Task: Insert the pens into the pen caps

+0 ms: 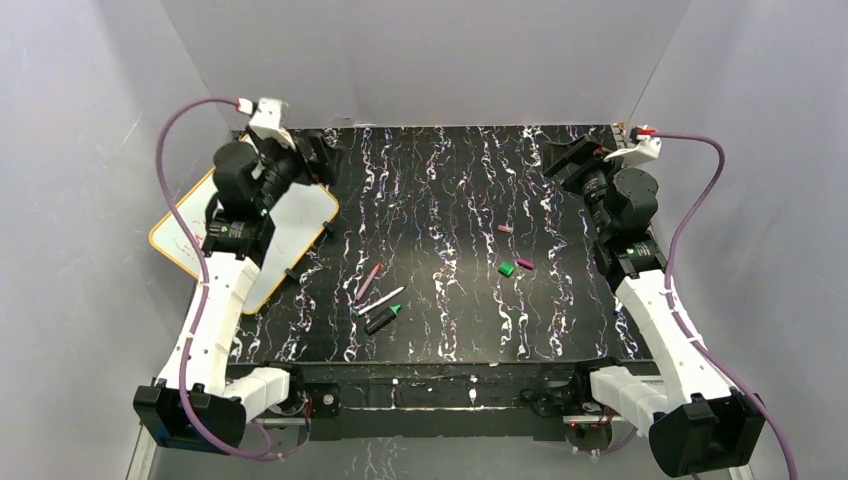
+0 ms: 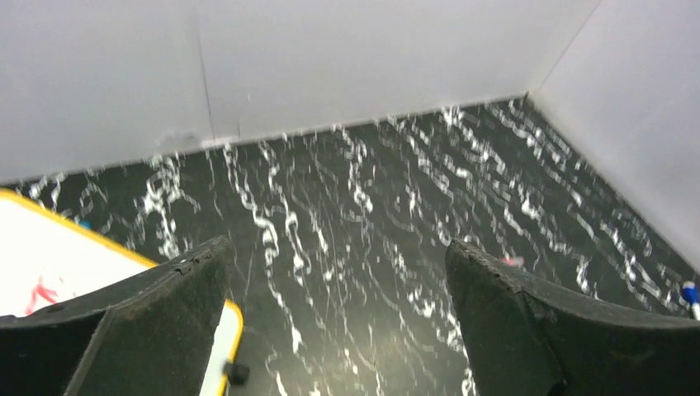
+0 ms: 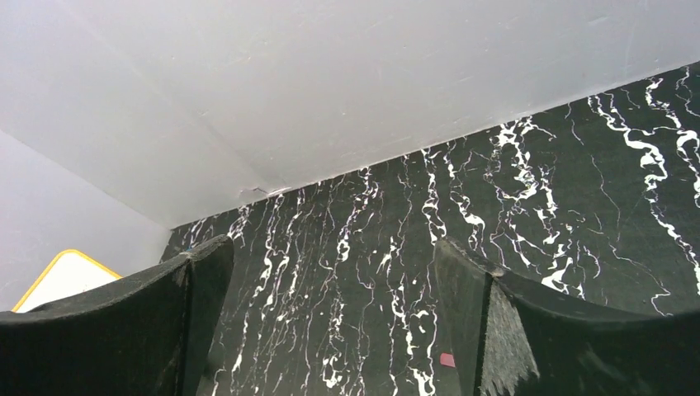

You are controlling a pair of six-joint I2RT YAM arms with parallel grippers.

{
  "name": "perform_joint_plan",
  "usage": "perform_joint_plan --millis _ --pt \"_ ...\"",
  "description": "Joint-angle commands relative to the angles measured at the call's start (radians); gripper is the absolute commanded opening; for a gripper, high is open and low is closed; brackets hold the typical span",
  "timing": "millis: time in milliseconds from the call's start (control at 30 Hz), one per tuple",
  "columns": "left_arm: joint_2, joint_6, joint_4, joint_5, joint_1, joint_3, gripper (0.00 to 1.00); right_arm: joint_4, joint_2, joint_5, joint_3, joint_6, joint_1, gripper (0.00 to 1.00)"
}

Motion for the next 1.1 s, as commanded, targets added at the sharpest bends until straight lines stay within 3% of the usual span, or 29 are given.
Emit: perform_joint_plan --millis 0,100,267,333,433,533,633,700,767,833,933,1067 --pt "-0.103 0.080 0.050 -0.083 -0.083 -0.140 0.98 0.031 -0.031 0.080 0.040 0.033 0.001 0.99" --pt "-0.124 0.069 -0.061 -0.067 -0.122 -0.141 0.98 0.039 -0.045 0.122 -0.002 0.088 0.001 0.99" --pt "-0.014 -0.028 -0.289 0.292 -0.148 -0.145 0.98 0.210 -0.045 -0.081 -0.134 0.048 0.001 0.99" --pt "-0.003 -0.035 -0.338 0.329 -0.164 -0.189 0.98 0.182 -0.004 -0.134 -0.102 0.040 0.001 0.99" --pt "-0.020 -0.022 -0.394 0.264 -0.191 -0.240 0.98 0.068 0.061 -0.173 -0.019 0.008 0.000 0.99" --pt "-0.016 0.005 -0.442 0.198 -0.255 -0.257 0.97 0.084 0.060 -0.189 -0.025 -0.002 0.001 0.99" --pt "0.010 0.018 -0.462 -0.041 -0.382 -0.284 0.92 0.095 0.043 -0.190 -0.044 -0.005 0.000 0.99" --pt "0.060 0.021 -0.482 -0.190 -0.449 -0.296 0.79 0.091 0.030 -0.194 -0.054 -0.010 0.001 0.99" --pt "0.131 0.007 -0.490 -0.288 -0.484 -0.302 0.82 0.103 0.023 -0.197 -0.072 -0.015 0.000 0.99" --pt "0.177 -0.006 -0.487 -0.311 -0.503 -0.303 0.93 0.101 0.028 -0.199 -0.077 -0.017 0.001 0.99" --pt "0.195 -0.027 -0.464 -0.337 -0.527 -0.305 0.94 0.084 0.035 -0.199 -0.064 -0.030 0.001 0.99" --pt "0.190 -0.026 -0.445 -0.309 -0.538 -0.315 0.74 0.085 0.036 -0.182 -0.070 -0.037 0.001 0.99"
